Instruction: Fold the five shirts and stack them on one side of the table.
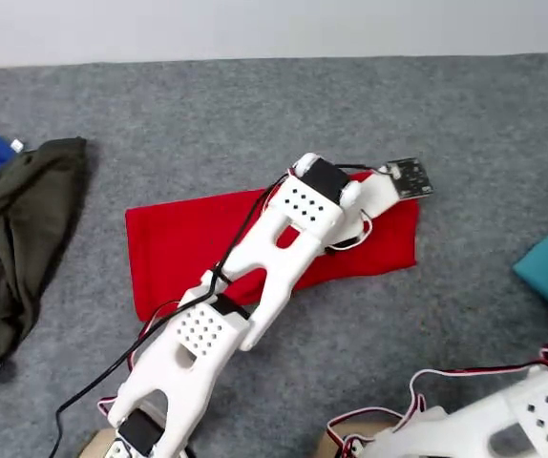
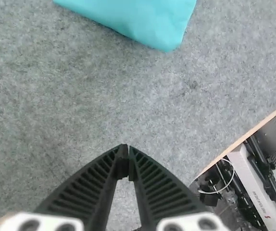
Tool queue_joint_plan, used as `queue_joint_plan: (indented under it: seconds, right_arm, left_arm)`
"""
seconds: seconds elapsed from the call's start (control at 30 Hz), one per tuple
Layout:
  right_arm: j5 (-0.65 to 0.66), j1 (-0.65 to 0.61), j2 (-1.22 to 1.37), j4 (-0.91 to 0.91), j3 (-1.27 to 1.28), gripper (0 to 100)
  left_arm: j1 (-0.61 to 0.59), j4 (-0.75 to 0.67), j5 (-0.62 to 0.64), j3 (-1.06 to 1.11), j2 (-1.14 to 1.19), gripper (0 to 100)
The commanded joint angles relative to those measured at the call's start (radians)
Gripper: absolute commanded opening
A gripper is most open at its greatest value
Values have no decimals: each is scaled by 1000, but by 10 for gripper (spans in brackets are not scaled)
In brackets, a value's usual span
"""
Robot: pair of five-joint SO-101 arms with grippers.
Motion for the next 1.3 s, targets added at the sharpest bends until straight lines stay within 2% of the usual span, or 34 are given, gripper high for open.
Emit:
queue_joint_plan:
  seconds: [0.0, 0.17, 0.33, 0.57, 0.7, 0.9, 1.03, 1.13, 1.27]
  right_arm:
    - [11, 15, -22, 5, -9, 9]
    - [11, 15, -22, 5, -9, 9]
    - [11, 15, -22, 7, -9, 9]
    - [11, 15, -22, 7, -9, 9]
    - [11, 15, -22, 7, -9, 9]
    - [9, 15, -22, 8, -9, 9]
    - [8, 15, -22, 8, -8, 9]
    - [8, 15, -22, 8, -8, 9]
    - [5, 15, -22, 8, -8, 9]
  left_arm:
    - [-32, -34, 5, 81, -68, 3]
    - [-40, -114, 5, 237, -68, 3]
    - [-32, -121, 5, 234, -80, 3]
    - [5, 31, 8, -33, -78, 3]
    - [9, 14, 8, -134, -68, 3]
    - [3, -118, 8, -137, 46, 3]
    - [8, -147, 8, -140, 143, 3]
    - [6, -118, 8, -171, 150, 3]
    - [9, -2, 8, -286, 123, 3]
